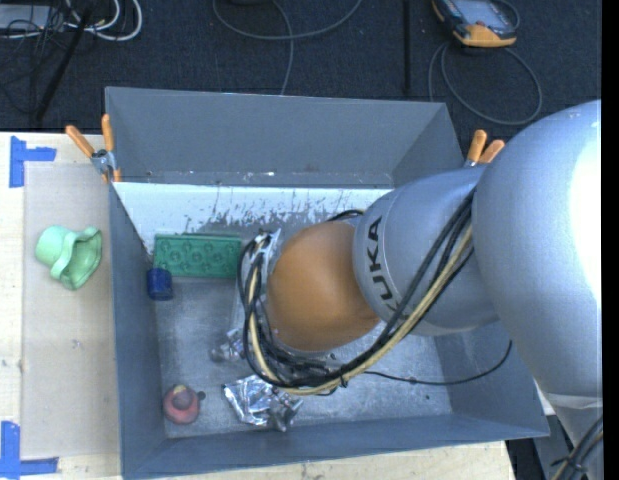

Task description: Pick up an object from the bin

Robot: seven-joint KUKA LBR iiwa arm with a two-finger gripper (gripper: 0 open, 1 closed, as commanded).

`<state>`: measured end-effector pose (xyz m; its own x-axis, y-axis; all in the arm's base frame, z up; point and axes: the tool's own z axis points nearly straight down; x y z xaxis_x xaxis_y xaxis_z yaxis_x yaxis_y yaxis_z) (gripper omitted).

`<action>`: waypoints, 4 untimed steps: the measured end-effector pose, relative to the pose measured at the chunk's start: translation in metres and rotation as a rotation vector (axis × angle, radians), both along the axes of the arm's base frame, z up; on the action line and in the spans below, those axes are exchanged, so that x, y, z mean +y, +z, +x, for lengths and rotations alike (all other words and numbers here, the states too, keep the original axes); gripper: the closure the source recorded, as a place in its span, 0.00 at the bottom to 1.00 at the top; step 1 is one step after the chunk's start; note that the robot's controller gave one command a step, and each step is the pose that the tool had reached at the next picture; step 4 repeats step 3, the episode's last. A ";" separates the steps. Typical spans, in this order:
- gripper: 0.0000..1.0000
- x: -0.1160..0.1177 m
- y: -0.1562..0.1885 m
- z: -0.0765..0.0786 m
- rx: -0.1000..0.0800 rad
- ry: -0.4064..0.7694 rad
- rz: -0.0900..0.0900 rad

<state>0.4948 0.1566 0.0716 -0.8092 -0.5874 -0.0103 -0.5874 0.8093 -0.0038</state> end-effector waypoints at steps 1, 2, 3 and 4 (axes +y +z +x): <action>1.00 0.001 0.003 0.001 -0.002 -0.004 0.003; 1.00 -0.011 0.126 0.006 0.004 0.023 -0.001; 1.00 -0.038 0.236 -0.024 0.006 0.430 -0.004; 1.00 -0.038 0.236 -0.024 0.006 0.430 -0.004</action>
Offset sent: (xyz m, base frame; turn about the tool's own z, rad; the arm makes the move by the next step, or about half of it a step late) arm 0.0000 0.0000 0.0000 0.0000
